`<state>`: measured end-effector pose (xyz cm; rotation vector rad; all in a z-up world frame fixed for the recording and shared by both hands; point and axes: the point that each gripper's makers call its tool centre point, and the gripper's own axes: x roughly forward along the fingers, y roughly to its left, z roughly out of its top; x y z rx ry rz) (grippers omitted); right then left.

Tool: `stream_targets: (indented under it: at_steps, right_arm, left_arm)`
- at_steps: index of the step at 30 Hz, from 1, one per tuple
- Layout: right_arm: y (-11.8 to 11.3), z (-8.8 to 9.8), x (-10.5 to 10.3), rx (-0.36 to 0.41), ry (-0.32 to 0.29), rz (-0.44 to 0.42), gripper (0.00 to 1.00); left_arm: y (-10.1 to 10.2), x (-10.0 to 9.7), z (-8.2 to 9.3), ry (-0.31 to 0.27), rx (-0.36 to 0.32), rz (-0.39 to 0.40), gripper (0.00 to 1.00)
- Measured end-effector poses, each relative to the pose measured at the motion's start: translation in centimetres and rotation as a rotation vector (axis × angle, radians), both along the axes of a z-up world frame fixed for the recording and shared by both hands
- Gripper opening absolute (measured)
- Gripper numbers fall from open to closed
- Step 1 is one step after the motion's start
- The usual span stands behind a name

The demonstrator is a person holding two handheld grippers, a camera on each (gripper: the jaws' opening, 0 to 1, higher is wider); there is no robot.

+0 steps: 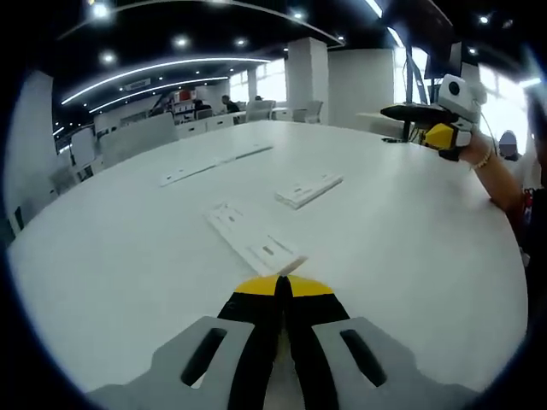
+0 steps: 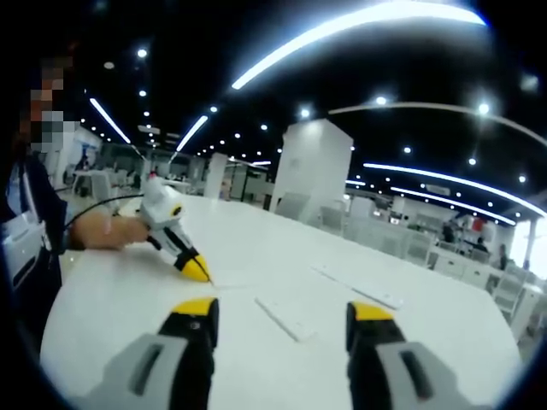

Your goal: Locate the socket holder cover, grip the socket holder cover, clip it into the socket holder slot.

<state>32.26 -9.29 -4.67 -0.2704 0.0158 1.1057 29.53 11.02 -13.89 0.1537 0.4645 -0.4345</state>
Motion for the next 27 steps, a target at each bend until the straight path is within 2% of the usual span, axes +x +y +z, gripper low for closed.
stream_targets:
  at_steps: [27]
  right_arm:
    - [0.1,-0.2,-0.1,-0.017,-0.006,0.003,0.61]
  left_arm:
    - [0.0,1.8,0.2,-0.023,0.04,0.015,0.03]
